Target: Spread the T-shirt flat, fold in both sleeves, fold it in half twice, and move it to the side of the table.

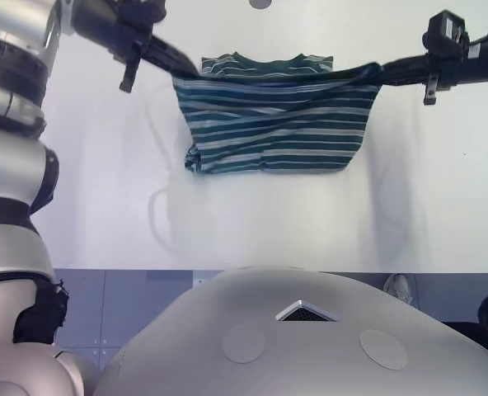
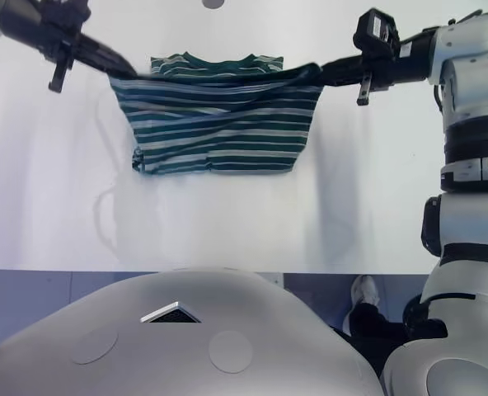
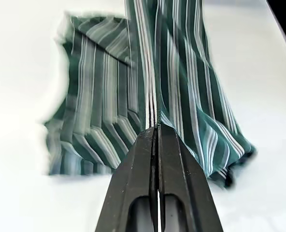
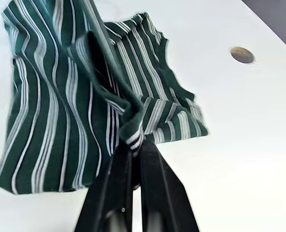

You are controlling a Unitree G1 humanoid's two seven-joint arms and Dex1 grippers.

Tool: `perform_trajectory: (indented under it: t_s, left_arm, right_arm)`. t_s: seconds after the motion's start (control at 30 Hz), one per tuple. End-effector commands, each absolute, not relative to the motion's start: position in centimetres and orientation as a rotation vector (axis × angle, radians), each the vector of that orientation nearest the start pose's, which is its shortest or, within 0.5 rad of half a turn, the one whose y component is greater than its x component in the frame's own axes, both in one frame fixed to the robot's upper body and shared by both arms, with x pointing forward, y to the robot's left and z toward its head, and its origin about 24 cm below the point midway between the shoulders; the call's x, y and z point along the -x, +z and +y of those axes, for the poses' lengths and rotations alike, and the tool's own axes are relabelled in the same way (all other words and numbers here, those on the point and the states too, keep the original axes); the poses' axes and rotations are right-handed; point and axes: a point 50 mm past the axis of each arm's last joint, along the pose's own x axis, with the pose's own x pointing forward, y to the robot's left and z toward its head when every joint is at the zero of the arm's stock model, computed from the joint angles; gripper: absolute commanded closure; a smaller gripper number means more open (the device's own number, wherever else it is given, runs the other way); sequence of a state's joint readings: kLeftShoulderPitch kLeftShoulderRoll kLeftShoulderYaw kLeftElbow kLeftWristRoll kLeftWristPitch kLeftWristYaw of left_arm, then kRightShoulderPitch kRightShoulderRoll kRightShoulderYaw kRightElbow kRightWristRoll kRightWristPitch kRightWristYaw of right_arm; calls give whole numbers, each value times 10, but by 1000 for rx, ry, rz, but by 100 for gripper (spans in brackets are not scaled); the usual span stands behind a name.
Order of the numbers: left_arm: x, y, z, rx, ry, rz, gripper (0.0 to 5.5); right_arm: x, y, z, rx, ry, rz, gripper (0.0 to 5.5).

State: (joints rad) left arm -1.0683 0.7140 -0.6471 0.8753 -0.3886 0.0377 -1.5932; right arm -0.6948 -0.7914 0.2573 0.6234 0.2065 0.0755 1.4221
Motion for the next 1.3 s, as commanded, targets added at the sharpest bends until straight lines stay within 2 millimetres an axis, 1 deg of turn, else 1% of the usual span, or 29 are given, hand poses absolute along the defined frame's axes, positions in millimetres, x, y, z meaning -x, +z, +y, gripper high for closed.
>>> perform_trajectory:
  t_s: [0.03,0.1,0.17,0.3,0.4,0.5,0.53,0.67,0.73,0.83,0.87,0.9,0.93,0.97,1.03,1.1,1.17,1.2,1.27,1.3]
  left_arm:
    - [-372,173,181,-580,-1395,377,550]
    - [-380,167,180,-645,-1274,350,550]
    - [-385,163,179,-686,-1191,336,550]
    - [-388,151,181,-727,-1117,367,550]
    - [-383,129,192,-773,-1075,475,550]
    - [-382,112,196,-786,-1000,501,550]
    - [-382,109,196,-770,-978,496,529]
    - [-384,105,191,-713,-911,433,457]
    - [-388,107,192,-701,-813,375,418]
    - [-396,117,203,-692,-582,286,368]
    - [-396,120,206,-697,-563,262,352]
    - [-393,118,207,-716,-602,249,334]
    - [-388,114,207,-764,-651,240,328]
    - [-384,109,208,-824,-673,221,328]
    - [-374,106,209,-840,-634,114,328]
    - [-361,111,203,-760,-585,-15,328]
    - [-344,115,197,-651,-496,-110,328]
    - [-334,121,193,-581,-432,-188,328]
    - [-314,149,191,-350,-252,-431,328]
    - [-306,160,193,-257,-181,-504,328]
  right_arm:
    - [-339,135,-238,565,1208,425,550]
    - [-349,134,-231,609,1178,402,550]
    - [-355,130,-226,635,1154,397,550]
    - [-363,119,-218,675,1107,412,550]
    - [-368,104,-209,665,1034,447,550]
    - [-370,88,-199,623,961,474,550]
    - [-372,84,-196,610,925,475,513]
    - [-375,75,-192,549,799,474,435]
    - [-377,70,-192,532,717,477,394]
    - [-379,66,-196,517,581,486,341]
    - [-379,65,-198,514,545,481,323]
    - [-380,66,-200,502,509,465,303]
    - [-381,68,-203,485,466,444,285]
    - [-381,70,-207,464,414,418,285]
    - [-381,78,-212,451,333,316,285]
    - [-372,85,-202,406,359,197,285]
    - [-351,90,-185,390,444,123,285]
    - [-337,90,-173,381,494,104,285]
    - [-308,90,-148,351,572,82,285]
    - [-298,89,-138,330,604,81,285]
